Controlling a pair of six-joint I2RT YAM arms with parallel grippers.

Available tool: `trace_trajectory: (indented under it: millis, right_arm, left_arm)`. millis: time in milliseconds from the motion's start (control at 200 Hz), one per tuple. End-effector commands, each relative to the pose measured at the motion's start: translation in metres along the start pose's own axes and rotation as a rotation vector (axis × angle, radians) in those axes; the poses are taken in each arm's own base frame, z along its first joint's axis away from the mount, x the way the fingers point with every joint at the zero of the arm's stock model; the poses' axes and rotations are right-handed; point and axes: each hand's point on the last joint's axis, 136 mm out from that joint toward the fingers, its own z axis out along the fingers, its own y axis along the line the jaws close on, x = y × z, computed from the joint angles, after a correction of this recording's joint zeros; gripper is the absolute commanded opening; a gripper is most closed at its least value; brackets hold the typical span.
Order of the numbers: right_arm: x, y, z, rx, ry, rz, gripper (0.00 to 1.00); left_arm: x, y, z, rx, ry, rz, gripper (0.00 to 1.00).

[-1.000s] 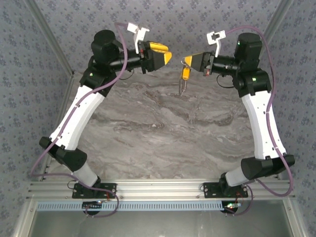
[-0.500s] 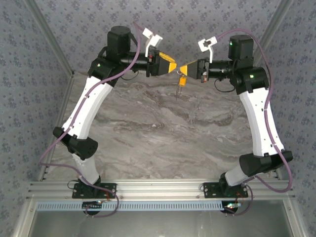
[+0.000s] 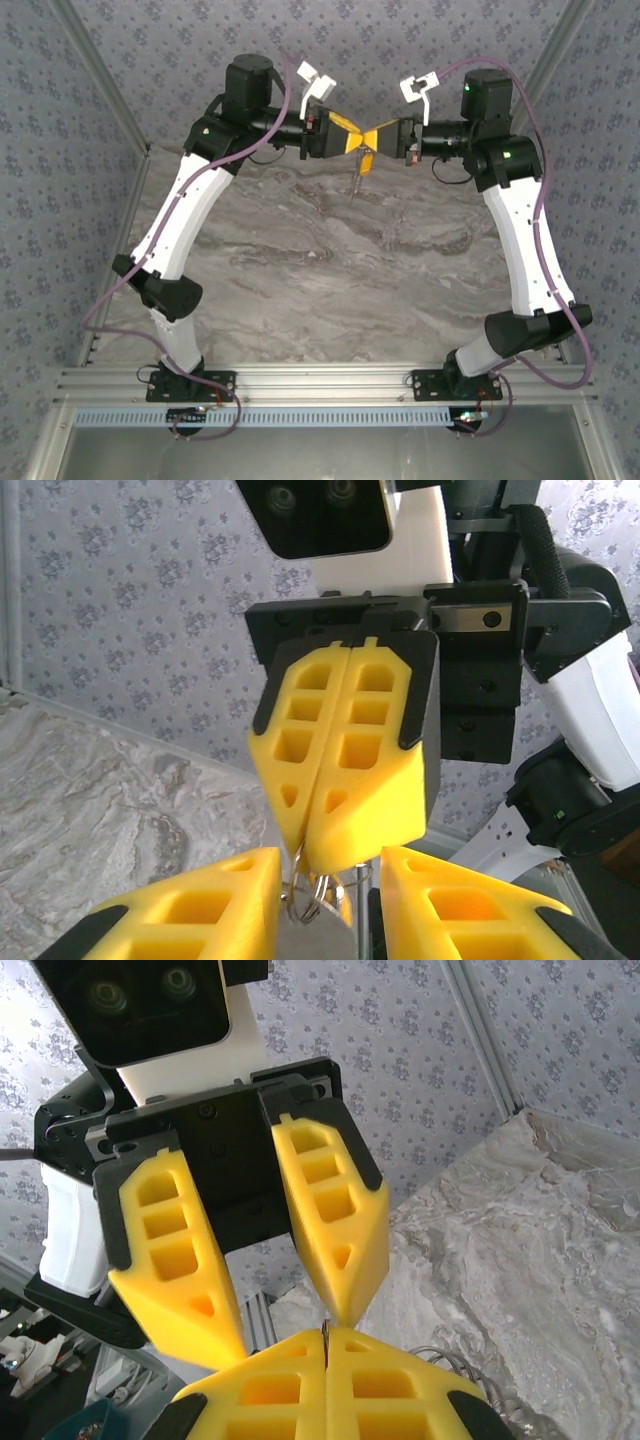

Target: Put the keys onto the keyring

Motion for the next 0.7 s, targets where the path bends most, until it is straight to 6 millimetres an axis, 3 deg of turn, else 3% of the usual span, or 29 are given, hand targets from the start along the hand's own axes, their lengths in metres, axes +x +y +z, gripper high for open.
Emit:
trace_trajectory:
  millis: [0,180,340,395,540,610,694]
  right_arm:
    - [-0.006,0.01,-0.003,-0.038,-0.019,-0.022,0.0]
    - [-0.006,0.006,-0.003,-0.036,-0.025,-0.016,0.0]
    - [-0.009,0.002,-0.005,-0.034,-0.047,-0.012,0.0]
    - [-0.011,0.001,-0.006,-0.032,-0.059,-0.01,0.0]
    - [-0.021,-0.002,-0.01,-0.041,-0.11,0.009,0.0]
    - [-0.028,-0.004,-0.016,-0.041,-0.148,0.016,0.25]
    - [-0.04,-0.005,-0.032,-0.045,-0.221,0.039,0.4]
  left_arm:
    - [-0.003,-0.011,0.005,0.054,0.003,0.025,0.29]
    - [-0.007,-0.016,0.008,0.074,0.003,0.037,0.11]
    - [-0.007,-0.021,0.008,0.095,0.005,0.035,0.09]
    - [-0.007,-0.023,0.008,0.107,0.006,0.032,0.0]
    - [-0.008,-0.032,0.01,0.124,0.004,0.045,0.0]
    - [-0.013,-0.033,0.009,0.1,-0.013,0.062,0.0]
    - [-0.023,-0.034,0.005,0.059,-0.045,0.088,0.0]
